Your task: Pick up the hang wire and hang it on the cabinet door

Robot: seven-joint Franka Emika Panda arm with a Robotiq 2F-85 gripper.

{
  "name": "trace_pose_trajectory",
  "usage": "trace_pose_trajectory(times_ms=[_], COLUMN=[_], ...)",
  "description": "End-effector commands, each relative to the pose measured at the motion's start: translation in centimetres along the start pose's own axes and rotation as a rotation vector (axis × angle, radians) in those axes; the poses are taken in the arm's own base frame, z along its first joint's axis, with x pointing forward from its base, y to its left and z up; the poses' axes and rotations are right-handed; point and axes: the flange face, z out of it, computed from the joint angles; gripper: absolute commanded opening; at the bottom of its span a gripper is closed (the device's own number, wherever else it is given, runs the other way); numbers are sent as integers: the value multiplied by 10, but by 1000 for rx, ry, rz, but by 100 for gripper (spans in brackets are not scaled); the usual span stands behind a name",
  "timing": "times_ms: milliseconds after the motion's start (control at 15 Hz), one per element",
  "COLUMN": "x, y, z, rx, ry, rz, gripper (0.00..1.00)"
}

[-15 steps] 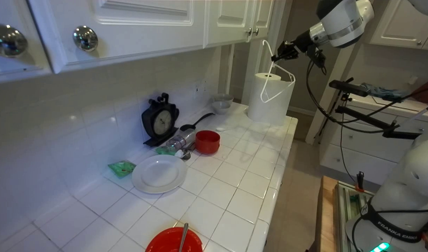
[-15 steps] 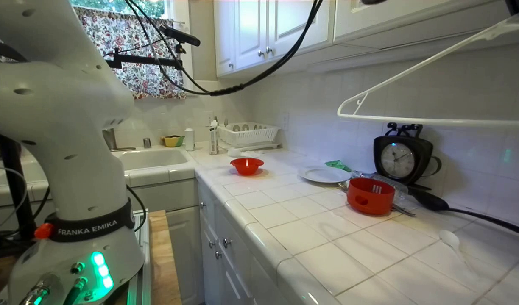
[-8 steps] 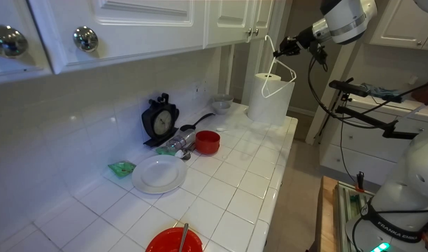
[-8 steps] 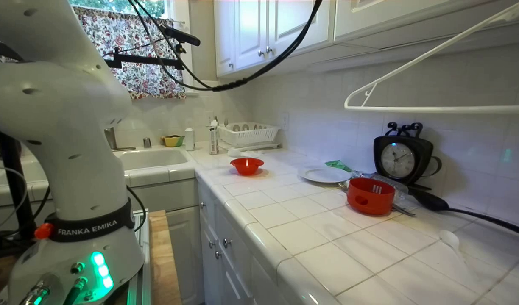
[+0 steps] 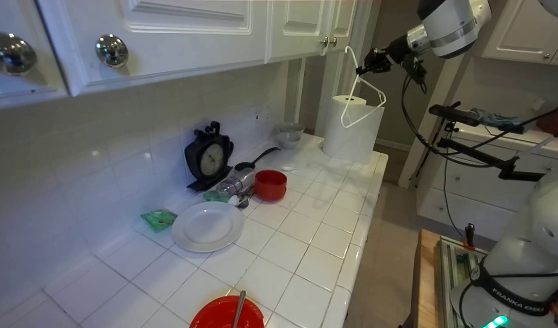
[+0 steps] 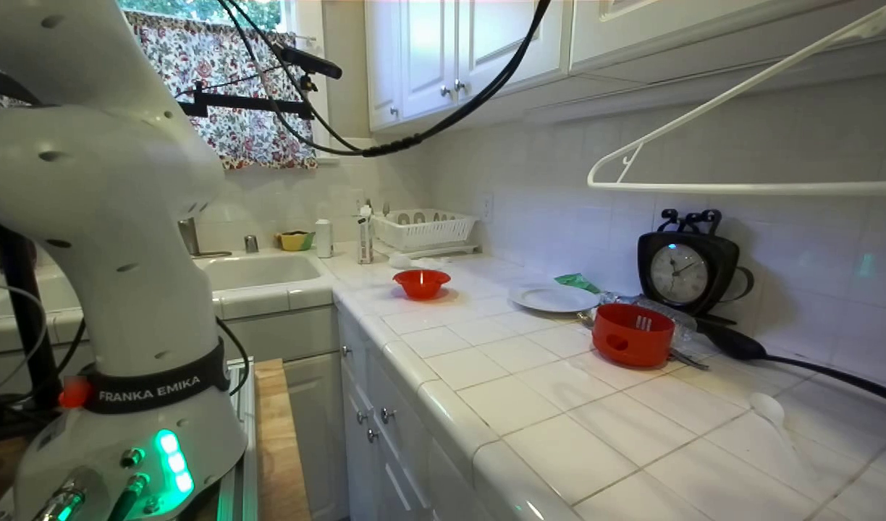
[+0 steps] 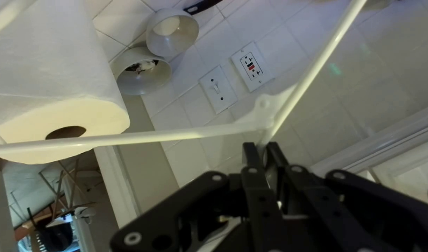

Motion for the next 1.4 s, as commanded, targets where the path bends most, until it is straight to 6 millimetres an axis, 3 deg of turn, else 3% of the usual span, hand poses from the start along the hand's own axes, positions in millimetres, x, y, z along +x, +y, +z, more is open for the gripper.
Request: trace_pose_trajectory(times_ms=[0,667,733,1333], x=[0,0,0,37], y=[0,0,0,-16], z=[0,0,0,0], rx=[-1,-1,-1,17], ry=[-1,-1,-1,37], rz=[0,0,0,-47], gripper=[10,10,6,6])
